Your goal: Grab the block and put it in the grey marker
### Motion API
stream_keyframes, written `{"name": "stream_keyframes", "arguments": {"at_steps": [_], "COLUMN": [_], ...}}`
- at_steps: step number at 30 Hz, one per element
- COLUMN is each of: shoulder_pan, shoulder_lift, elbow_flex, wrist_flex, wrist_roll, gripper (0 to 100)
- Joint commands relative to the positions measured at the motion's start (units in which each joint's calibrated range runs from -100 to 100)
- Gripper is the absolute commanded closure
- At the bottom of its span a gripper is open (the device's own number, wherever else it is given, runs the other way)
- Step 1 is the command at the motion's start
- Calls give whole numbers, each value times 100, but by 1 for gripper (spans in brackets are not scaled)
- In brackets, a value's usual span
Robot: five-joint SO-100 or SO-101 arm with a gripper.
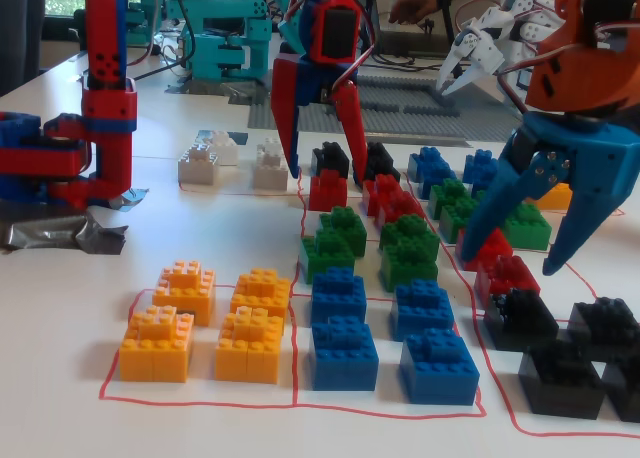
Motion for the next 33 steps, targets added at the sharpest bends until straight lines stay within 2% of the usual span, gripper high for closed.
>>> {"name": "stream_keyframes", "arguments": {"at_steps": [1,15,28,33], "shoulder_pan": [-124,-192,-212,-202], "shoulder_lift": [-47,564,539,440], "elbow_flex": [-509,-936,-999,-1244], "wrist_flex": [-81,-73,16,276], "wrist_roll": [-73,-234,-244,-220], "gripper": [72,74,99,100]}}
